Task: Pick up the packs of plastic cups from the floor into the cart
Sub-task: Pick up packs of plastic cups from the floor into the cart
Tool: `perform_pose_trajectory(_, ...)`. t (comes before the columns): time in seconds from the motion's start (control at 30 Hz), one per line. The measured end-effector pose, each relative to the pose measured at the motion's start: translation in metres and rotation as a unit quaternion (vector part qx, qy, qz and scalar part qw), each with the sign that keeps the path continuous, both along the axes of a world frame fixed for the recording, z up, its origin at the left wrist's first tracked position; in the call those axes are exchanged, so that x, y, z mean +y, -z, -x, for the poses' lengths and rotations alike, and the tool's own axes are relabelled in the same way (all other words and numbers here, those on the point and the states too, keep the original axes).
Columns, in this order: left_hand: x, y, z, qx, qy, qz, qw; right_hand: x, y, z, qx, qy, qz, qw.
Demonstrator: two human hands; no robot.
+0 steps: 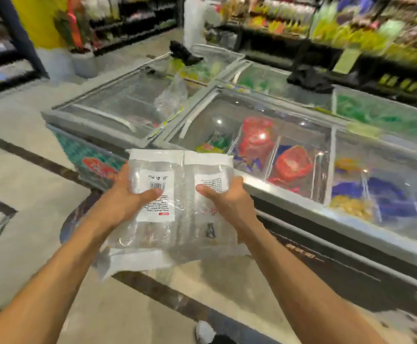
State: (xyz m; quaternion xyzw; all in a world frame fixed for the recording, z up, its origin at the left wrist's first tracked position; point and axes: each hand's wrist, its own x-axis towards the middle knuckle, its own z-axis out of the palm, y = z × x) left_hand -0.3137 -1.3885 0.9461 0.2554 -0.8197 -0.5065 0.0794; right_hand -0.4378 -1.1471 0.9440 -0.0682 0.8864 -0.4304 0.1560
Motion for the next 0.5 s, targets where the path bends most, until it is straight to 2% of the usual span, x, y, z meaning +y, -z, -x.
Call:
perform_pose_trajectory(0.13,0.041,-0.025,0.027,0.0,0.102,-0.008,0.995,0.064,-0.018,-0.029,0.021,0.104,0.011,0.994)
perform_pose_trajectory(0.27,0.119,-0.043,0.049,0.005,0.22,-0.003,0.976,0.146,-0.029,-0.068,0.016,0.223,0.001,0.975)
perform_pose_trajectory(0.5,0.305,-0.054,0.067,0.015,0.441,0.007,0.897,0.315,-0.028,-0.16,0.012,0.425,0.017,0.905)
